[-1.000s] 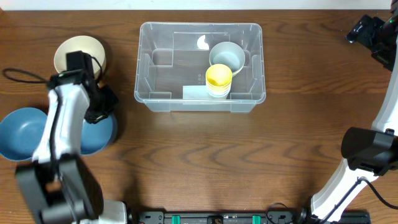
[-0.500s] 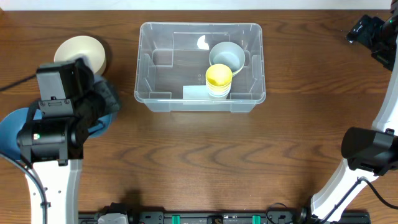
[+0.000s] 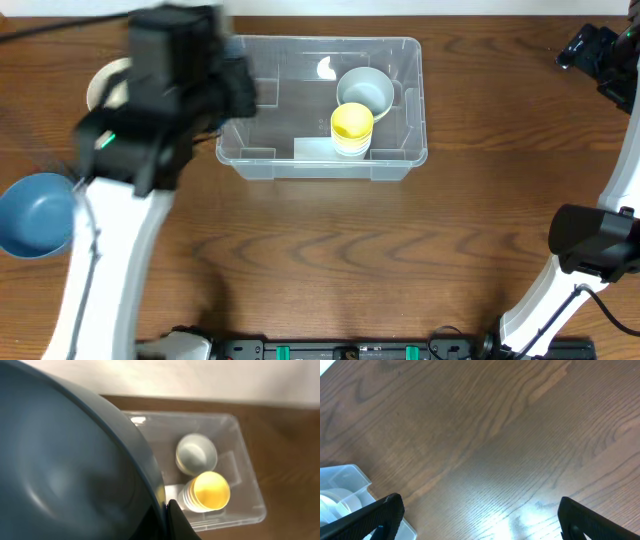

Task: Pack container
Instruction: 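Carry the blue bowl into the bin and release it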

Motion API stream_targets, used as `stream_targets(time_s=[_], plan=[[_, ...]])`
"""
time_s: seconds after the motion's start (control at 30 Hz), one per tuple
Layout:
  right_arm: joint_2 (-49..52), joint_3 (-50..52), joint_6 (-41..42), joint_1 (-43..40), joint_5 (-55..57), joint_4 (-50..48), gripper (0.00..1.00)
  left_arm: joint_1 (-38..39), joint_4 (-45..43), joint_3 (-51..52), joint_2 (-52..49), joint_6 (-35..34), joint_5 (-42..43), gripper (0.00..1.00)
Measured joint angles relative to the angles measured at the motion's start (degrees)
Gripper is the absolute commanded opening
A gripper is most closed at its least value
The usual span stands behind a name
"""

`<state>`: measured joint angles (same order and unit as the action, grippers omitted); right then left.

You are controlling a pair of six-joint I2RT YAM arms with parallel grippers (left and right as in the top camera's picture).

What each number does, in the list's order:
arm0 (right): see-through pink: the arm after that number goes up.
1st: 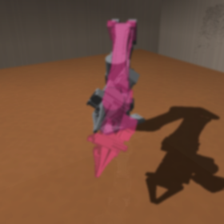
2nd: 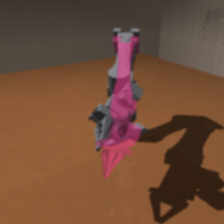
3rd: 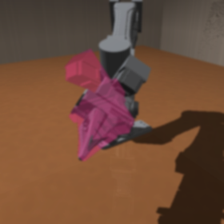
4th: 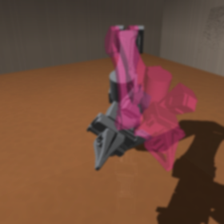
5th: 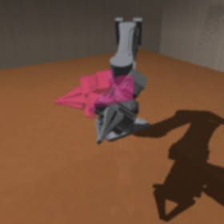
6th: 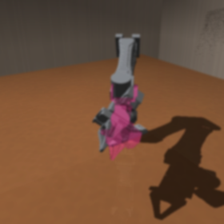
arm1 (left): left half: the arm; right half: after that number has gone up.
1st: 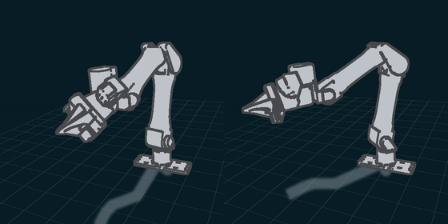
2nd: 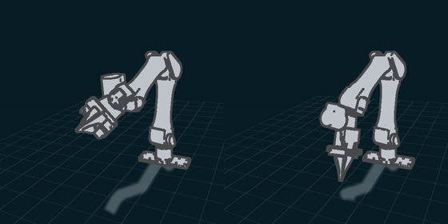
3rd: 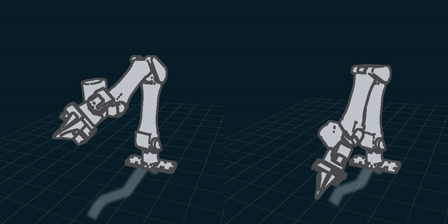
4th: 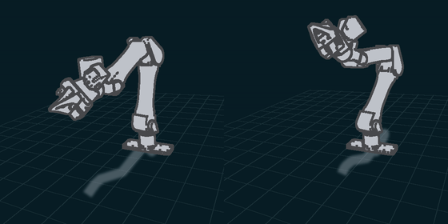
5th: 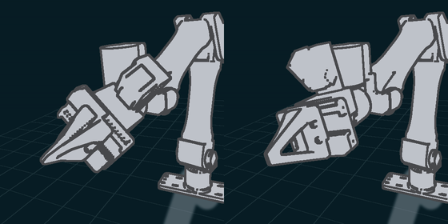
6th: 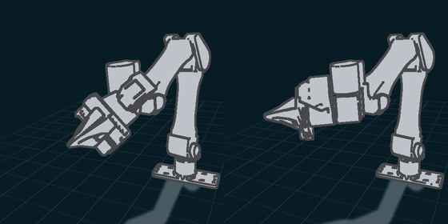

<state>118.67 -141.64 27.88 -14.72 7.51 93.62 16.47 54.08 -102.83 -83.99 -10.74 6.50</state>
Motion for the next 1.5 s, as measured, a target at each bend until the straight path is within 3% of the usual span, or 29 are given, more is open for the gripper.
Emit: stream_targets(time_s=[0.2,0.5,1.5], plan=[[0.0,0.0,0.0,0.0,0.0,0.0,0.99,6.1,0.1,-0.3,-12.1,7.0,-4.2,0.06],[0.0,0.0,0.0,0.0,0.0,0.0,0.99,6.7,-2.1,-0.3,-21.4,13.0,-6.1,0.06],[0.0,0.0,0.0,0.0,0.0,0.0,0.99,9.3,-5.6,-0.3,-35.7,15.7,-6.5,0.06]])
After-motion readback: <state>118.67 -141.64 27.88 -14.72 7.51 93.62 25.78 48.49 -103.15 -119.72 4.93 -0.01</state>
